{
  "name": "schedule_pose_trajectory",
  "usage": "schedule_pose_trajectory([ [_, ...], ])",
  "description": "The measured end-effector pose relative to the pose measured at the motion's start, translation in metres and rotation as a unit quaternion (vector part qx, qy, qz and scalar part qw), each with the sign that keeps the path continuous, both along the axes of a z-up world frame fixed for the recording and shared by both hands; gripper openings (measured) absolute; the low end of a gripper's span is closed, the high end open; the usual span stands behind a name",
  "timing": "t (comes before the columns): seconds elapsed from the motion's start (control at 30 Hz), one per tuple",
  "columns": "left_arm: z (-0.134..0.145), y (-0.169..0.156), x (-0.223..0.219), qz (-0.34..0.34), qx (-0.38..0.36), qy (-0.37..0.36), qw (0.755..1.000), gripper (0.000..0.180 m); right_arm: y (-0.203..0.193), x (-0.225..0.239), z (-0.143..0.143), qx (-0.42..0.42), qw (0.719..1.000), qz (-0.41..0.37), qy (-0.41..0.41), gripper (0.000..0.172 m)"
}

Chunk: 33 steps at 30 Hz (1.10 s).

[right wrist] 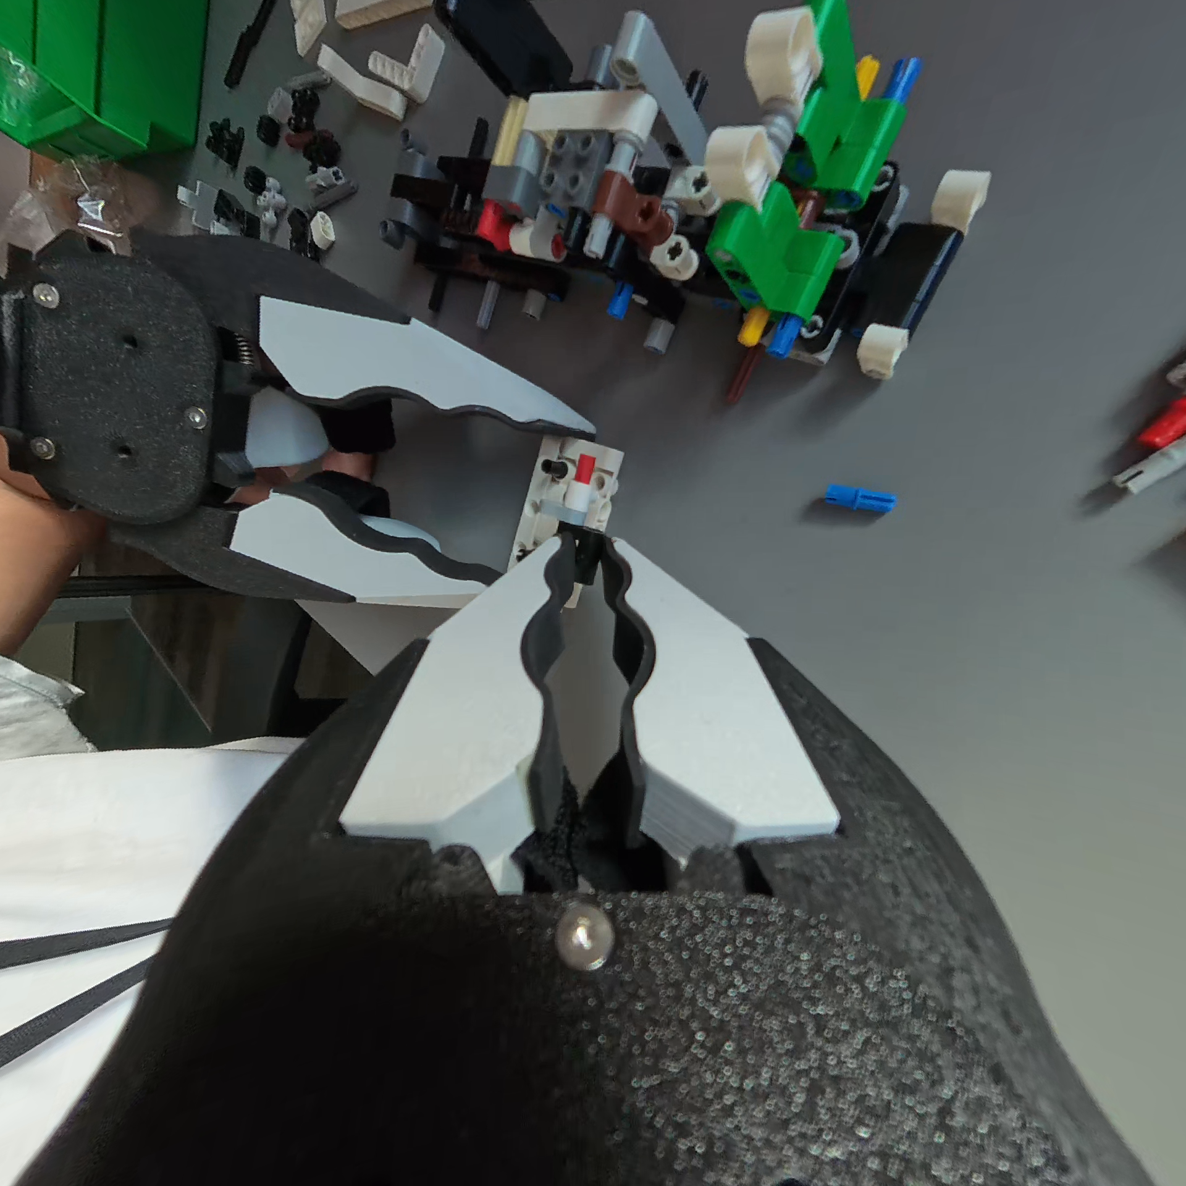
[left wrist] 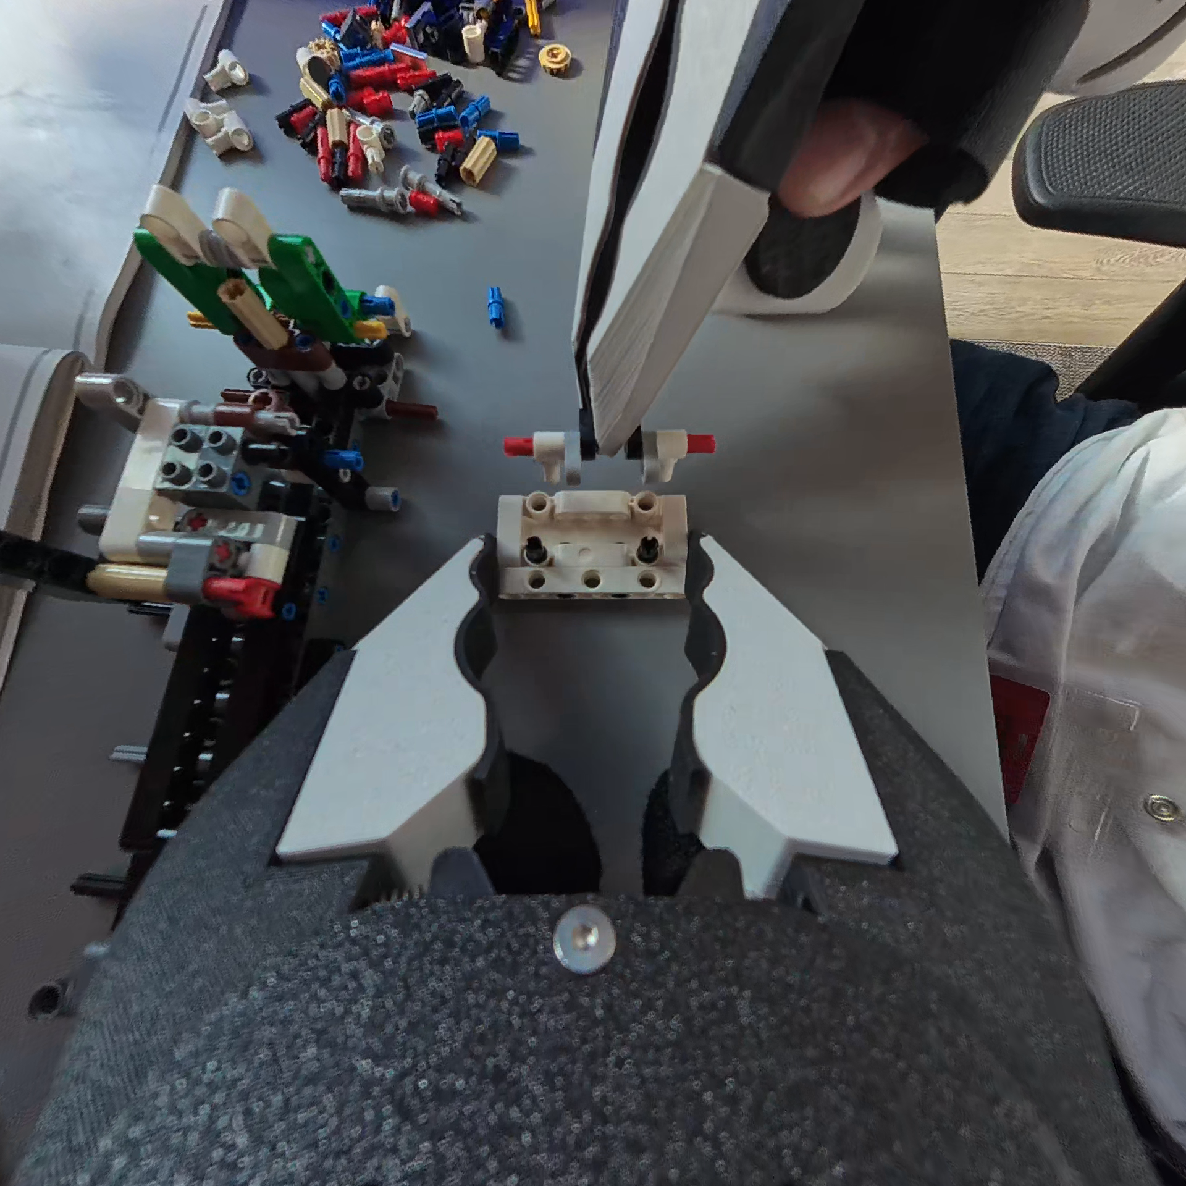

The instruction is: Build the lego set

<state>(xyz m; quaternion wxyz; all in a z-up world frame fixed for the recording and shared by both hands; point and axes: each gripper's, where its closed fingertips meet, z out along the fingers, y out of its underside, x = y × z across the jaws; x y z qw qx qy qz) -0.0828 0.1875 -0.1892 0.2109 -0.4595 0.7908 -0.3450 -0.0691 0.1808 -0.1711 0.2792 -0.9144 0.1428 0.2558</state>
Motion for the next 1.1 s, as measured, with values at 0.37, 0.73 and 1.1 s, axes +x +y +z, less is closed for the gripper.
schedule_pose_trajectory([
  [0.37, 0.007, -0.036, -0.022, -0.041, -0.029, 0.002, 0.999, 0.053, -0.016, -0.017, 0.004, -0.016, 0.993, 0.116, 0.019, 0.006],
  [0.73, 0.052, -0.048, -0.041, -0.261, -0.101, -0.061, 0.958, 0.024, -0.041, -0.049, 0.031, 0.028, 0.961, 0.276, -0.004, 0.006],
  [1.1, 0.065, -0.052, -0.046, -0.266, -0.171, -0.078, 0.946, 0.005, -0.046, -0.053, 0.045, 0.075, 0.96, 0.271, -0.017, 0.008],
])
